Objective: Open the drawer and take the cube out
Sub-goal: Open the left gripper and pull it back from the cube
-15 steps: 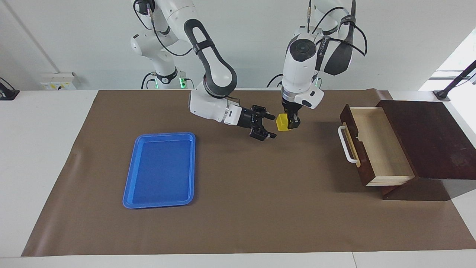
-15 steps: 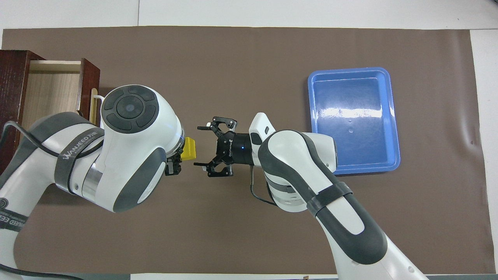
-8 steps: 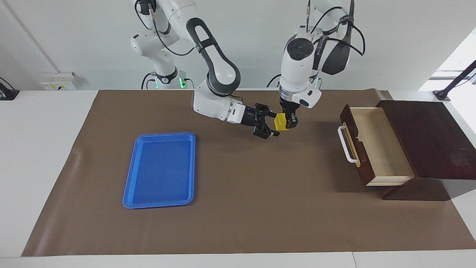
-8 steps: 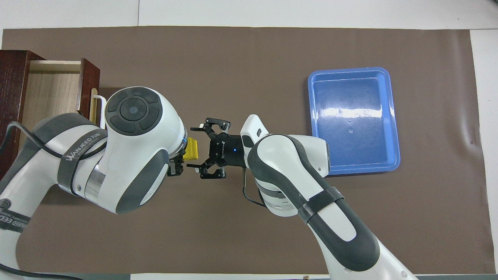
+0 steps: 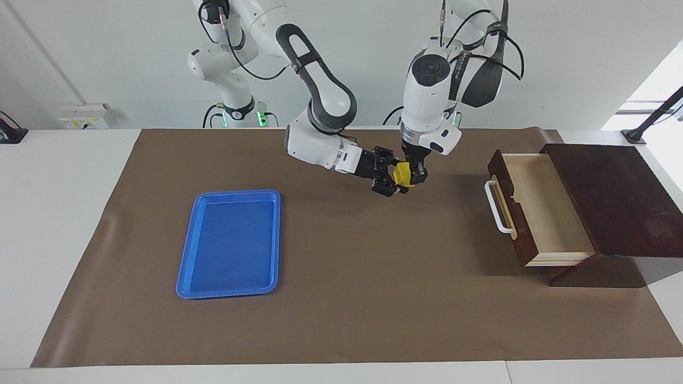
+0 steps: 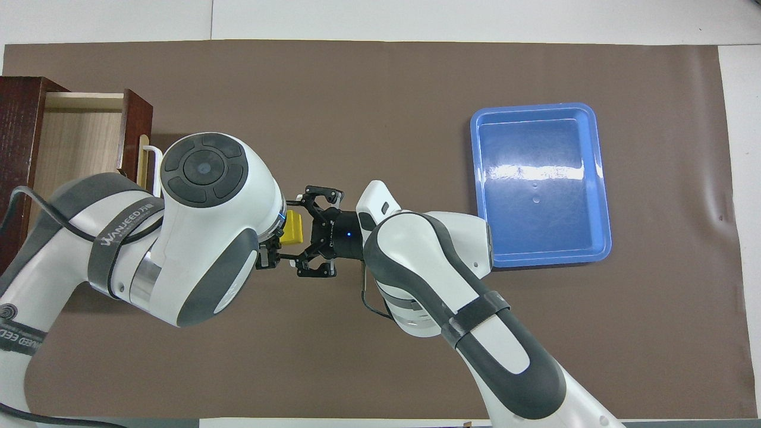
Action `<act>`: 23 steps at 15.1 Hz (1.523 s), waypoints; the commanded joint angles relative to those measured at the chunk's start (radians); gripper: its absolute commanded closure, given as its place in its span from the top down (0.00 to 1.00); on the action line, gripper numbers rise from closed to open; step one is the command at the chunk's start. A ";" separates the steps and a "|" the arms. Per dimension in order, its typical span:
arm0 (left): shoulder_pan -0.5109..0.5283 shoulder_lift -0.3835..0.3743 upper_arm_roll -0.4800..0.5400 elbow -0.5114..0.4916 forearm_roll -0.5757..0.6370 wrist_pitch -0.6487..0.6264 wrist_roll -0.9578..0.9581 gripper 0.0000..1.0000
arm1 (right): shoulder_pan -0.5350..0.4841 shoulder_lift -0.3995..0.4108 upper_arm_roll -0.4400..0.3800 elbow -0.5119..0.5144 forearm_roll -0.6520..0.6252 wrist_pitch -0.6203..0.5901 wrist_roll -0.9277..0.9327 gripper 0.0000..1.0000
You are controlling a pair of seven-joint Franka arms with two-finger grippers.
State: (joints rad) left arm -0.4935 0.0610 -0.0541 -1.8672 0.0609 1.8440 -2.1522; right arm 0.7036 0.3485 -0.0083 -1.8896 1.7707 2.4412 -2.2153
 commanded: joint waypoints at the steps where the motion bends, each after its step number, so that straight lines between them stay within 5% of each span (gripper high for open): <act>1: -0.017 -0.035 0.017 -0.040 -0.013 0.020 -0.009 0.00 | 0.013 0.012 0.002 0.020 0.010 0.021 0.026 0.18; 2: -0.017 -0.035 0.017 -0.040 -0.013 0.020 -0.009 0.00 | 0.014 0.014 0.002 0.020 0.010 0.025 0.032 0.00; 10: -0.017 -0.033 0.017 -0.036 -0.013 0.017 0.008 0.00 | 0.011 0.014 0.002 0.032 -0.005 0.032 0.035 0.00; 12: -0.016 -0.033 0.017 -0.033 -0.012 0.014 0.011 0.85 | 0.008 0.014 0.002 0.035 -0.005 0.032 0.037 0.00; 13: -0.016 -0.035 0.019 -0.029 -0.012 0.014 0.018 1.00 | 0.008 0.014 0.002 0.036 -0.005 0.032 0.037 0.00; 23: 0.197 -0.113 0.026 -0.084 -0.012 0.017 0.311 1.00 | -0.003 0.009 0.001 0.040 -0.005 0.036 0.042 0.00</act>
State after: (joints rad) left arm -0.3499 -0.0166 -0.0234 -1.8876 0.0611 1.8464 -1.9309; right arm 0.7055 0.3505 -0.0082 -1.8674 1.7679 2.4601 -2.1854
